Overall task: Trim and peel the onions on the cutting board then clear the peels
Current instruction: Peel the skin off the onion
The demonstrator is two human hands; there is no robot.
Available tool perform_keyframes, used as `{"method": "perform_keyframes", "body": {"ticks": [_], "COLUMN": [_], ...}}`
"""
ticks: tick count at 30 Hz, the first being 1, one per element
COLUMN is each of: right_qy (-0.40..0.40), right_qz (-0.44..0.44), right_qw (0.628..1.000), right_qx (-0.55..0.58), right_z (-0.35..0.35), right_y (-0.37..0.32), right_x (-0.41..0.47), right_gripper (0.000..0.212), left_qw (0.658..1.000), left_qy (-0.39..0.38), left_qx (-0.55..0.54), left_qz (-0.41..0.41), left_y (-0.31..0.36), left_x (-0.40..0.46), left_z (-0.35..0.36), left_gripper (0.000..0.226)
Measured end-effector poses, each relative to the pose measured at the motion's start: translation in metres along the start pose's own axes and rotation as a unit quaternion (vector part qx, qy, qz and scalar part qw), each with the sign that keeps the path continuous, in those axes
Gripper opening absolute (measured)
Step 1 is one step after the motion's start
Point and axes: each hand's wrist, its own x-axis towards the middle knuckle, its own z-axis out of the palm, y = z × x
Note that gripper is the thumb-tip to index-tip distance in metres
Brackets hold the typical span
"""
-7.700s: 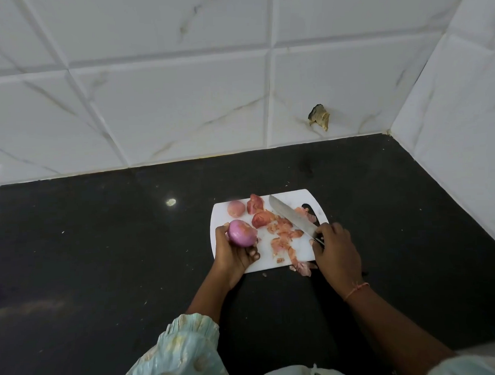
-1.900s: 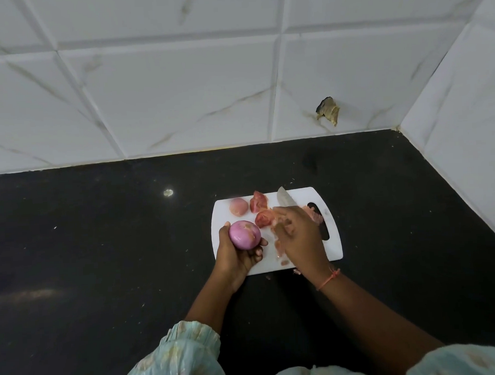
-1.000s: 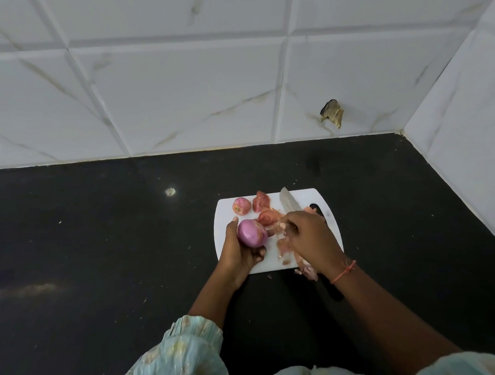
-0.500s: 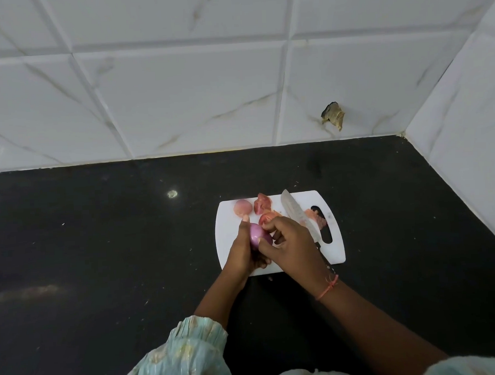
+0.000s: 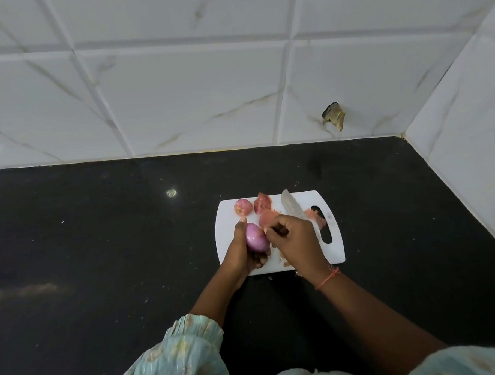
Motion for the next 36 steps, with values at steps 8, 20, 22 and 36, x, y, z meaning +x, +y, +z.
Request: {"method": "perform_keyframes", "body": {"ticks": [8,20,22,36], "right_qy": [-0.018,-0.040,-0.049,-0.016], "right_qz": [-0.044,-0.110,-0.120,0.007], "right_qw": [0.995,0.980,0.979,1.000], "right_qx": [-0.085,-0.160,-0.160,0.017], "right_z": [0.006,0.003,0.000,0.001], "right_y": [-0.003,-0.002,0.000,0.007], "right_x": [-0.010,-0.013,-0.014,-0.005], "right_gripper": [0.025,0.028,0.029,0.009], "left_qw": [0.996,0.995,0.995,0.999], "left_qy": [0.019,0.050,0.046,0.012], "left_qx": [0.065,0.066,0.070,0.028], "left_qz": [0.051,0.058,0.059,0.030], "left_y": [-0.003,0.002,0.003,-0.002], "left_x": [-0.002,-0.010,-0.011,-0.002], "left_z": [0.005,0.012,0.011,0.002], "left_gripper": [0.074,0.061,0.061,0.085]}}
